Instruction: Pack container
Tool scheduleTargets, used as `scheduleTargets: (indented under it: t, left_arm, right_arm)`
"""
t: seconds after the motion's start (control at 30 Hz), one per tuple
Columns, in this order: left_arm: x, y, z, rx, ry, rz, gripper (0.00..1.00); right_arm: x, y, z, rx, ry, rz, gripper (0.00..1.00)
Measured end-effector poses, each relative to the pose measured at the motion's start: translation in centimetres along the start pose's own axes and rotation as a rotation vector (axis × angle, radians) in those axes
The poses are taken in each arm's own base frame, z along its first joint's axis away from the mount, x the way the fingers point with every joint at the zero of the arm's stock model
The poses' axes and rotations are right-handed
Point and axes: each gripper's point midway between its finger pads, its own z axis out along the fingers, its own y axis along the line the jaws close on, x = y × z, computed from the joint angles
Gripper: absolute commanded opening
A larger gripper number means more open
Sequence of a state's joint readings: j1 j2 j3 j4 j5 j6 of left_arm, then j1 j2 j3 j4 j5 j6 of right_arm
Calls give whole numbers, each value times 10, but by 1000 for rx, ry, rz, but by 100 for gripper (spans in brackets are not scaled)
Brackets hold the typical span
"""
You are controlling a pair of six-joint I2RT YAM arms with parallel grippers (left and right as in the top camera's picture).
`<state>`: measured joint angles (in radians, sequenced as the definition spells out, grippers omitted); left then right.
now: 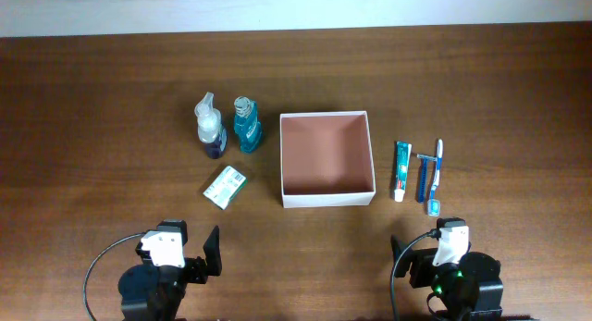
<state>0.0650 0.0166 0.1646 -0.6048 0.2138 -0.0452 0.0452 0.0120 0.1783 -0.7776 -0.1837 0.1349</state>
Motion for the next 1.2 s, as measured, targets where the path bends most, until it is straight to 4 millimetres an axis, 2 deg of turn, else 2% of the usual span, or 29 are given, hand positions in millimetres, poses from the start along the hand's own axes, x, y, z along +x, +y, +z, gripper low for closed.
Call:
scheduleTargets:
  t: [0.37,0.5,0.67,0.77,0.93,1.1,1.2]
  left_arm:
    - [-1,-1,0,6,-5,1,100]
    - [-17,-11,-1,63,-66,-21,99]
    - [-29,-16,-6,84,-65,-76,100]
    - [-50,-15,-13,58,-28,-100,100]
    - [-102,-10,-15,0,100,-120,99]
    - [-152,-11,1,3,282,-131,99]
    - [-185,-17,20,54,359,-116,99]
  right_arm:
    - [0,0,0,0,0,0,99]
    - [0,0,0,0,0,0,99]
    - [0,0,0,0,0,0,99]
    - [0,0,0,0,1,0,99]
    - [0,0,0,0,0,0,99]
    - [0,0,0,0,-2,0,99]
    - [0,0,0,0,-1,0,99]
